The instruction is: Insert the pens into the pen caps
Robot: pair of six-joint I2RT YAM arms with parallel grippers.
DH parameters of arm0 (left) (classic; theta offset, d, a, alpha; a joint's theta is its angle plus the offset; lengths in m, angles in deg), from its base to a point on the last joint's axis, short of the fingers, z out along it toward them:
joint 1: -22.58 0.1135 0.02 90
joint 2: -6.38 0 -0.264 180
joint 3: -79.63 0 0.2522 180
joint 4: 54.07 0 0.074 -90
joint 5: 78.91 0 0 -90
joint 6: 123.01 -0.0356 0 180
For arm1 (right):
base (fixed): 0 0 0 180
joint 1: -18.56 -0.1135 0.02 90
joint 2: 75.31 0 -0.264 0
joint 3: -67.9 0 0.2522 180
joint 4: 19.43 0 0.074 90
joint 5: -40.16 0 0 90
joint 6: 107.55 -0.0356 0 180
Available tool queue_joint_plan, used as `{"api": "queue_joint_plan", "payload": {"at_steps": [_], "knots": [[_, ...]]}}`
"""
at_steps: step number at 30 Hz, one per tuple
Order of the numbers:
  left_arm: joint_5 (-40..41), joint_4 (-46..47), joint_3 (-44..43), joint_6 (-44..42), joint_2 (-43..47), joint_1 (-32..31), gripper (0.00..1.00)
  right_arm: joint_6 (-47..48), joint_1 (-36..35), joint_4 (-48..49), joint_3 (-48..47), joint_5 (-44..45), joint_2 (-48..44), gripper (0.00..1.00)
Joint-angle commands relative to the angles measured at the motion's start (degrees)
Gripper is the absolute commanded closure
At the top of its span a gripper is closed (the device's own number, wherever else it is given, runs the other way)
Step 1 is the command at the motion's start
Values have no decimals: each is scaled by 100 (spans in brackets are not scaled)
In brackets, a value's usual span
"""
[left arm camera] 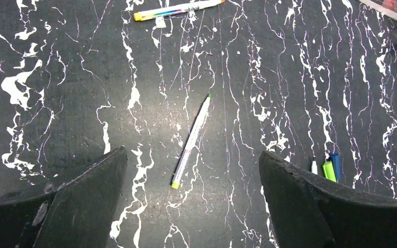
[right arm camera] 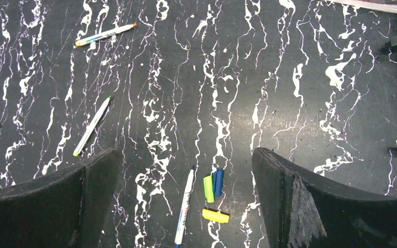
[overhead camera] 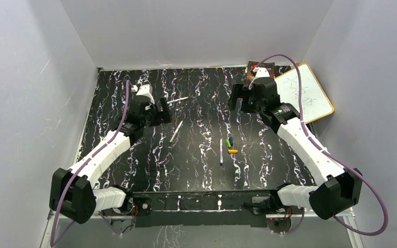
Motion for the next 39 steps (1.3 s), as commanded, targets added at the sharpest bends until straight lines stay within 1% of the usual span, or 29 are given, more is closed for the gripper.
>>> {"api": "queue_joint_plan", "payload": {"at_steps": [1,5,9,12,13,17,20,23,24,28,33,35,39], "knots": [[-56,-75,-233,28,28,-18,1,60,-12,370,-6,168,-374,2],[-17,-15,-157,-44,31,-18,2,160,-10,435,122,109,-510,5],[25,-156,-207,-151,-97,-18,2,209,-11,438,208,171,-560,6],[-290,-176,-194,-539,-181,-26,19,317,-10,398,238,200,-548,10],[-319,-215,-203,-576,-236,-26,23,340,-5,364,230,211,-522,12],[-385,-767,-541,-770,-703,-97,32,243,-5,336,454,426,-533,17],[-525,-1024,-763,-812,-1147,-223,38,224,2,482,679,251,-590,20],[-869,-946,-708,-1008,-1478,-410,40,221,-2,460,629,86,-475,21],[-862,-900,-655,-1074,-1516,-478,40,229,0,430,586,86,-433,22],[-605,-553,-436,-1244,-1627,-668,34,255,3,403,506,113,-358,22],[-247,-272,-463,-1245,-1946,-749,33,235,3,372,501,66,-284,22],[40,-161,-437,-1289,-2017,-788,34,271,4,334,479,107,-286,22],[349,-204,-458,-1390,-2131,-826,35,304,5,304,478,142,-315,23]]}}
